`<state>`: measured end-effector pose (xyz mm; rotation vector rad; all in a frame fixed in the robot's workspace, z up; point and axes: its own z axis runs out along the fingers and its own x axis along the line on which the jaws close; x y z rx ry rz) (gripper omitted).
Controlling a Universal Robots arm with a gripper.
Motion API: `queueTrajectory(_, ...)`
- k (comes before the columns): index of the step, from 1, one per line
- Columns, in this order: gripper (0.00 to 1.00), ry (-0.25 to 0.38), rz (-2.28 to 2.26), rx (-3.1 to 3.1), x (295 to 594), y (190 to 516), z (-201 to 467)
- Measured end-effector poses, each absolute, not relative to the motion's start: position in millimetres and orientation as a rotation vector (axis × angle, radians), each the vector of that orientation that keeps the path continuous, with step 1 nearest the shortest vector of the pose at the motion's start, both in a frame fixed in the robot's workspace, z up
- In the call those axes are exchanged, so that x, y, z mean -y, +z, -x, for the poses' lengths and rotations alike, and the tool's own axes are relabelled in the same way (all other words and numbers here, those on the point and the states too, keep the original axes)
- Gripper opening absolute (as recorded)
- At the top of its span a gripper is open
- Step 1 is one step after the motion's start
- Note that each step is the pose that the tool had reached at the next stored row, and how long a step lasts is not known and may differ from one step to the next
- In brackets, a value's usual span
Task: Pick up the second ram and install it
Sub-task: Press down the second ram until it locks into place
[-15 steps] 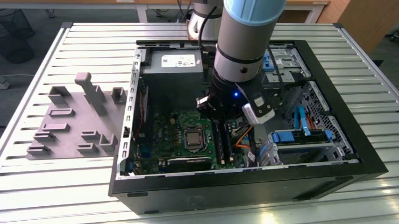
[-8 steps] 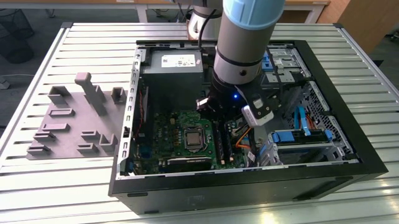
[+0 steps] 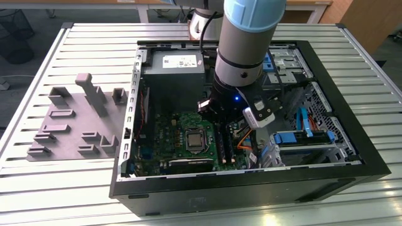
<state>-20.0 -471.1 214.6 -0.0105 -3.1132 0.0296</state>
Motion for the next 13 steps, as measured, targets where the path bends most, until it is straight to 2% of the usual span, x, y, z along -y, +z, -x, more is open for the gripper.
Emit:
queueTrajectory(8, 0.11, 0.026, 0.01, 3.114, 471.2, 235.1, 20.1)
queueTrajectory(13, 0.11, 0.026, 0.01, 3.114, 471.2, 236.4, 20.1)
